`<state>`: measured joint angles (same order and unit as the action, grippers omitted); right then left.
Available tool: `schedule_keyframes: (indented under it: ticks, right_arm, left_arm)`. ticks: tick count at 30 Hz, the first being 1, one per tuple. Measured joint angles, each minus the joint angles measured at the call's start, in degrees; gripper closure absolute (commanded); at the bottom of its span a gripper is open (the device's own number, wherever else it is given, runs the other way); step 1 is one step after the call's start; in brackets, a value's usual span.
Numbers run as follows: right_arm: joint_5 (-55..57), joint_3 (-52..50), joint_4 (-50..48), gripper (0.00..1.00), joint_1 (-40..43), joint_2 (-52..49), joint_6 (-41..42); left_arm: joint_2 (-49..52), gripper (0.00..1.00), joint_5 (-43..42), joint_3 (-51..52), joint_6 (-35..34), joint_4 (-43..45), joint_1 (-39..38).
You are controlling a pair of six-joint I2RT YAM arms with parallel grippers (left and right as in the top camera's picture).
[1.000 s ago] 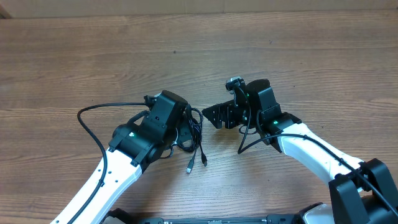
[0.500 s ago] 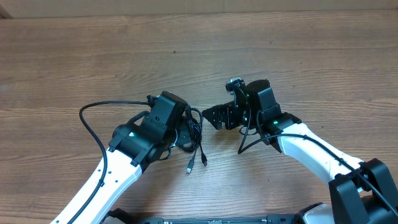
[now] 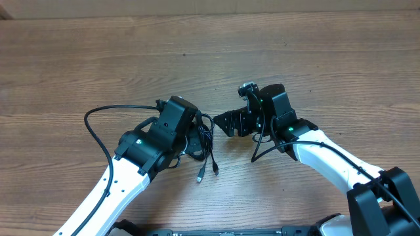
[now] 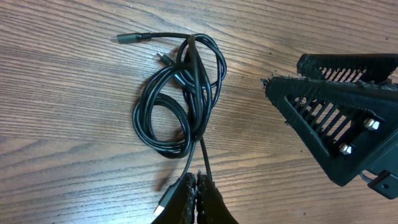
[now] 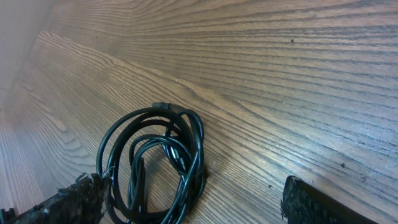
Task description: Untangle cables
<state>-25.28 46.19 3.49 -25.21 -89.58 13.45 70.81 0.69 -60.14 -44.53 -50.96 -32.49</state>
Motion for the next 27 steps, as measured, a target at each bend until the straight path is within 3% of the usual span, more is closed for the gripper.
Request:
schedule_keyframes:
  ticks: [27]
  right_arm:
    - [0.09, 0.00, 0.02, 0.13, 0.00, 0.00, 0.02]
  left_arm:
    - [0.00, 0.96, 2.69, 0.00, 3.32, 1.25, 0.00]
